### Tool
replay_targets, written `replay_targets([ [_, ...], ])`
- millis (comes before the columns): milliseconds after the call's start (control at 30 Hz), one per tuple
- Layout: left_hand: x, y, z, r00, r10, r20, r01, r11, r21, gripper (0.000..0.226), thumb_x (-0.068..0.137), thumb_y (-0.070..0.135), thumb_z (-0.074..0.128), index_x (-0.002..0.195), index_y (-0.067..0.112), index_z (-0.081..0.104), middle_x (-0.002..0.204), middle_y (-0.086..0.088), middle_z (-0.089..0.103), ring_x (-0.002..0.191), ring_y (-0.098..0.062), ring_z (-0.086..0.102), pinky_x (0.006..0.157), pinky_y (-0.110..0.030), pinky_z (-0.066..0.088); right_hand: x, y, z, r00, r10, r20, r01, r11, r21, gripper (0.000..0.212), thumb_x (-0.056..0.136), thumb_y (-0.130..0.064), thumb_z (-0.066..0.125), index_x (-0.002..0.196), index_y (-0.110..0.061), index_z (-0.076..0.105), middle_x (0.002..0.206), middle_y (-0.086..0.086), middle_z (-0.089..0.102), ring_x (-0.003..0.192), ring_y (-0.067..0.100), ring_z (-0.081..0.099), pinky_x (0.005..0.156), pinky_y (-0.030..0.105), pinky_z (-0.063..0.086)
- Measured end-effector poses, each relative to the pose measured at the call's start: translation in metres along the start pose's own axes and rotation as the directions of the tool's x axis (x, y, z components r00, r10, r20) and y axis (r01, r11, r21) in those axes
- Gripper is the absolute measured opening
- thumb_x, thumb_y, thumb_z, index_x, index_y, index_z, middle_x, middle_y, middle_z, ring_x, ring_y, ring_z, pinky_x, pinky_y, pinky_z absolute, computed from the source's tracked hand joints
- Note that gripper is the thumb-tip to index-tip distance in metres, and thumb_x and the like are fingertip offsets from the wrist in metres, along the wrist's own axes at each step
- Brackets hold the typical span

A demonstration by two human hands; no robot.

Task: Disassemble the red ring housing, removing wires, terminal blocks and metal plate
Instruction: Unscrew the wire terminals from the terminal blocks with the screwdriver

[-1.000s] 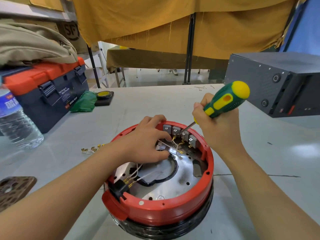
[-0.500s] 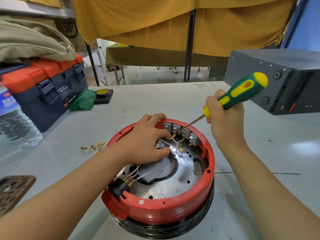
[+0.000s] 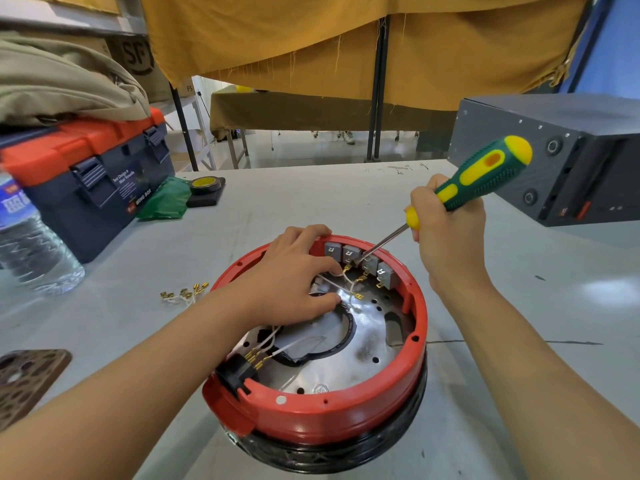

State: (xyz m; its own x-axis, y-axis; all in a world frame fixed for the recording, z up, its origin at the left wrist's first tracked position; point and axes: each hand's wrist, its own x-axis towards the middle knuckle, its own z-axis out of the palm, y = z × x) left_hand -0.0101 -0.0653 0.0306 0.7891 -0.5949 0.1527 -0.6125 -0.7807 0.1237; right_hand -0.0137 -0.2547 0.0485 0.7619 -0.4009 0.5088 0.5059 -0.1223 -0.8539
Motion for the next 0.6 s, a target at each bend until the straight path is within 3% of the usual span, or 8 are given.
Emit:
replay_targets([
  [300,0.0011,0.0002,0.0010,1.000,-0.001,-0.001,0.001,1.000,0.019,0.039,0.087,0.048,0.055,0.124,0.036,0.056,0.153,0.006,0.015,0.137,-0.016,0.013,0.113,-0.032,0.015,-0.0004,-0.0023,0.0025,0.999,0.004,-0.044,-0.006,0.999,-0.048,0.023,0.067,-0.021,0.051,0.050,-0.019,0.036,0.041,-0.012,0.036,0.045,0.010,0.037,0.045,0.020,0.034],
  [433,0.0004,0.0010,0.0007,1.000,-0.005,-0.002,0.005,1.000,0.021,0.039,0.087,0.047,0.055,0.124,0.036,0.056,0.153,0.005,0.015,0.137,-0.016,0.013,0.112,-0.031,0.014,-0.0028,-0.0036,0.0033,0.999,-0.010,-0.038,0.010,1.000,-0.015,0.024,0.068,-0.020,0.051,0.049,-0.020,0.036,0.038,-0.013,0.036,0.041,0.006,0.035,0.043,0.016,0.032],
  [600,-0.0001,0.0010,0.0006,1.000,-0.004,-0.004,0.004,1.000,0.016,0.039,0.087,0.045,0.056,0.124,0.036,0.056,0.153,0.005,0.016,0.138,-0.016,0.013,0.113,-0.031,0.014,-0.0076,-0.0048,-0.0038,0.990,-0.099,0.104,0.100,0.995,-0.001,0.028,0.078,-0.014,0.052,0.055,-0.021,0.038,0.043,-0.013,0.037,0.049,0.007,0.040,0.049,0.012,0.036],
])
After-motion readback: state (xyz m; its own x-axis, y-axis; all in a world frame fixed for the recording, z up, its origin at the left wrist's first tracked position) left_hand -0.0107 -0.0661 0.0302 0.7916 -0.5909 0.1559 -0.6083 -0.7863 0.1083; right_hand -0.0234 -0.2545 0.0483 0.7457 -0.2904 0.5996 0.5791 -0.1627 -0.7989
